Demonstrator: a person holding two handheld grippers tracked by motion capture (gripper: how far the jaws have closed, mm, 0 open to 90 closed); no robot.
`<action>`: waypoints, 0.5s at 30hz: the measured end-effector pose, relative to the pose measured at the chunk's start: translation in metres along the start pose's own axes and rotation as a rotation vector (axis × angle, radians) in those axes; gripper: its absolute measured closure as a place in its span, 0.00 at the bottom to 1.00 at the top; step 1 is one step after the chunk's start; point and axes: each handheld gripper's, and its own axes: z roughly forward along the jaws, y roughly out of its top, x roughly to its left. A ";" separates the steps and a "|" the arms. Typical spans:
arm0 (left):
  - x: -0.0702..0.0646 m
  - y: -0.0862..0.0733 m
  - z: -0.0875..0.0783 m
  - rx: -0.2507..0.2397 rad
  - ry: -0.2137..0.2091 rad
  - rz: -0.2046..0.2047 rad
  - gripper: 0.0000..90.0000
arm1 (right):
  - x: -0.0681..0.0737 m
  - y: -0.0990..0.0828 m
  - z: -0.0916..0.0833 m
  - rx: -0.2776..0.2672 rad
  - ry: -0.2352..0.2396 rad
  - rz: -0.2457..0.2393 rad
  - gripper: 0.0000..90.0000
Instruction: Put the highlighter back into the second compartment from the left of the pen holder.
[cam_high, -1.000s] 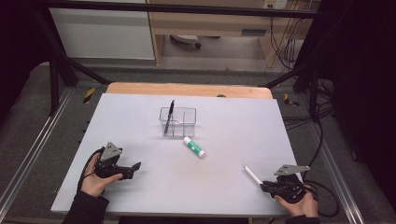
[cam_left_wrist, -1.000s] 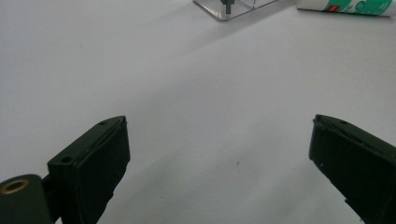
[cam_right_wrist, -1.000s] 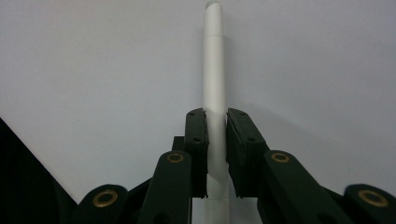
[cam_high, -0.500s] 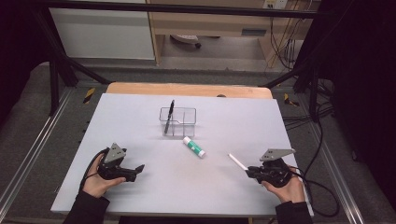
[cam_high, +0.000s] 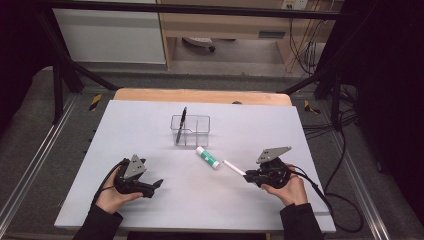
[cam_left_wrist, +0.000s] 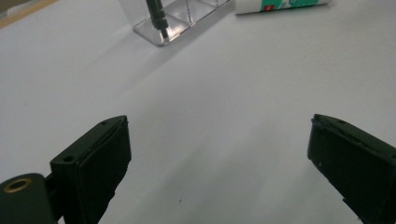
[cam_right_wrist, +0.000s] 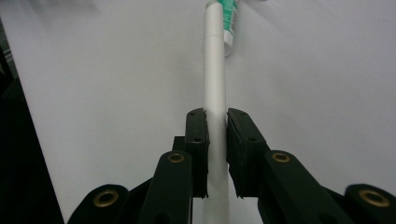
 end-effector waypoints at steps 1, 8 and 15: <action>-0.002 0.002 0.001 -0.002 -0.005 0.013 0.06 | 0.001 0.002 0.002 0.005 0.003 -0.009 0.88; -0.014 0.019 0.007 0.011 -0.041 0.130 0.08 | 0.010 0.022 0.010 0.040 0.039 -0.068 0.88; -0.027 0.039 0.013 0.018 -0.068 0.254 0.10 | 0.015 0.038 0.017 0.070 0.057 -0.100 0.88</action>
